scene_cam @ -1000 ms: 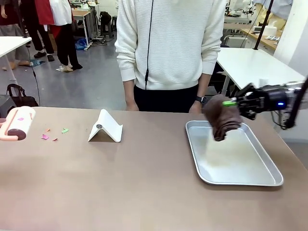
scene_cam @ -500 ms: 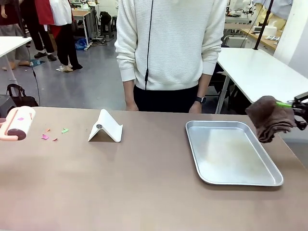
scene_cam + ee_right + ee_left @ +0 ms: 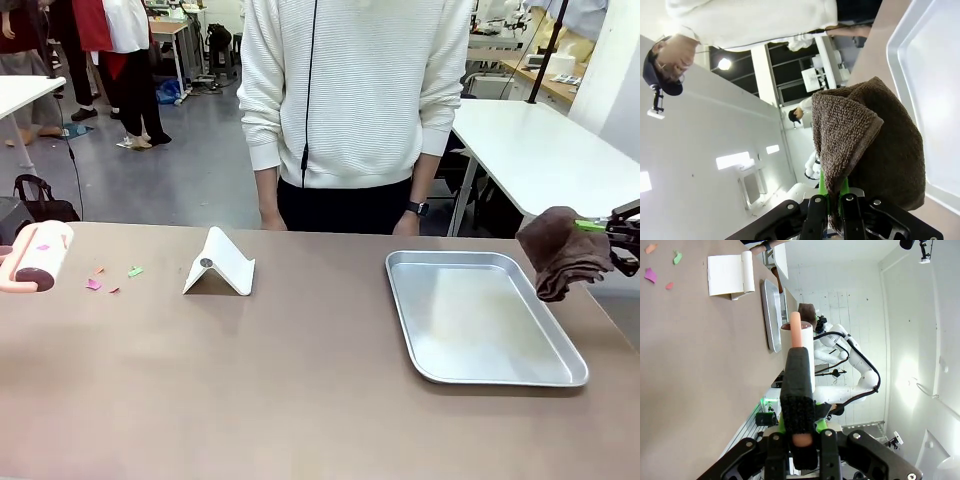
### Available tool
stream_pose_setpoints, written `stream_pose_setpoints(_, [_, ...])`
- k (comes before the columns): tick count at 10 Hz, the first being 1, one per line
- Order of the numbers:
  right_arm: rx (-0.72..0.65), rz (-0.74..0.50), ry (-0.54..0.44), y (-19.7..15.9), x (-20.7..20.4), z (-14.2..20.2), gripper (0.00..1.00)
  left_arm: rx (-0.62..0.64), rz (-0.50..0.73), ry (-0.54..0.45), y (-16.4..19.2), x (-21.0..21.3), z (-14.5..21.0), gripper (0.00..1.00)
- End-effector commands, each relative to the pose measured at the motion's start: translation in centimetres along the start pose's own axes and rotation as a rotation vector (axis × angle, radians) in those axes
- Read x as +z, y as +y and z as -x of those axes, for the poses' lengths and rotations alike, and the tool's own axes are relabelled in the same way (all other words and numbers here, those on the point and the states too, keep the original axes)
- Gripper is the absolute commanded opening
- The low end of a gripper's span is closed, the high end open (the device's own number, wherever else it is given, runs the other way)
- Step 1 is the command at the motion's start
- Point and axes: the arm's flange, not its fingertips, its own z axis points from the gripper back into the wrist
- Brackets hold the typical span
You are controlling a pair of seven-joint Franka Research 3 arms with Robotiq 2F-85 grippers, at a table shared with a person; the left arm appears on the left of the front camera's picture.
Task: Clean the surface of the table.
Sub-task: If a person points to the right, clean the right side of the table with your right hand, and if they point to the left, clean the left side with your left hand, then clean the area not pointed to by the person.
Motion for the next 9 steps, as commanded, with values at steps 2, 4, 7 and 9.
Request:
stream_pose_setpoints(2, [-0.008, -0.022, 0.013, 0.31, 0.35, 0.26, 0.07, 0.005, 0.002, 0.003, -0.32, -0.14, 0.24, 0.0])
stream_pose_setpoints(4, [-0.008, -0.022, 0.013, 0.31, 0.35, 0.26, 0.07, 0.005, 0.002, 0.003, -0.32, -0.14, 0.24, 0.0])
stream_pose_setpoints(7, [-0.008, -0.022, 0.013, 0.31, 0.35, 0.26, 0.07, 0.005, 0.002, 0.003, -0.32, -0.14, 0.24, 0.0])
stream_pose_setpoints(9, [-0.008, -0.022, 0.013, 0.31, 0.35, 0.26, 0.07, 0.005, 0.002, 0.003, -0.32, -0.14, 0.24, 0.0])
